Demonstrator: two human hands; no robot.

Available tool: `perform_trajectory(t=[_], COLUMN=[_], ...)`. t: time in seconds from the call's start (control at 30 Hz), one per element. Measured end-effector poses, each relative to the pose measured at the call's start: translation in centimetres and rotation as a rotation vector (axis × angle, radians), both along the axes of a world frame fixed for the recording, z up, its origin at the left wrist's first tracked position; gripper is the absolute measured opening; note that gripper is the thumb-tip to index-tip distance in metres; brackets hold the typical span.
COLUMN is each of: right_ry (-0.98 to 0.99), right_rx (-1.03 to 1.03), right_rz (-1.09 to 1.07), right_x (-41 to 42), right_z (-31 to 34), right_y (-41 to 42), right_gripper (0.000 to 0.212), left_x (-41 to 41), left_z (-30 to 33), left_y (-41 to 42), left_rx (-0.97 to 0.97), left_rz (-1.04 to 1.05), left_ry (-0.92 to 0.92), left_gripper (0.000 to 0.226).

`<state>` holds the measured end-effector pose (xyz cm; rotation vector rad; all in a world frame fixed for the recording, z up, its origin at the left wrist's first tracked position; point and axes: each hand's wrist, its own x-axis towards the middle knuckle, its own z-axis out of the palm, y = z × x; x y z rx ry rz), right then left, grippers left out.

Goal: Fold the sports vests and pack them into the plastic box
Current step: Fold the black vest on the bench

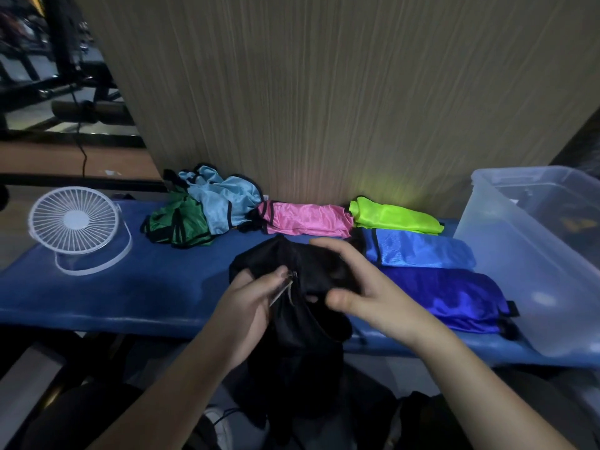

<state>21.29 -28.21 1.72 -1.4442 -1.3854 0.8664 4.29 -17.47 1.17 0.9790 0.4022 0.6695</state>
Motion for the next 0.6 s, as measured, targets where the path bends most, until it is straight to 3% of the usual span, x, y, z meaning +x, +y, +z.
perform_trajectory(t=[0.1,0.3,0.4,0.5,0.6], right_ry=[-0.151,-0.082,-0.061,-0.116,-0.052], right_rx=[0.068,0.154,0.160,0.218,0.286], right_rz=[0.008,-0.101,-0.115,-0.273,-0.432], right_x=[-0.4,-0.6,-0.8,-0.9,-0.6], right_z=[-0.1,-0.3,-0.2,-0.6,-0.7], right_y=[-0.1,0.0,0.1,0.6,1.0], right_gripper=[0.101,0.082,0.062,0.025,0.014], left_x=[-0.3,-1.0,-1.5,-2.0,-2.3], left_z=[0.1,0.4,0.5,0.6,0.7], left_y=[0.6,1.2,1.4,1.9,2.0], left_rx=[-0.034,-0.077,-0.058,0.007,0.122], left_rz=[-0.106,-0.256,-0.277,-0.369,-0.453], left_ry=[-0.010,-0.051,-0.006,0.015,0.097], left_gripper=[0.030,0.066,0.069,0.054,0.049])
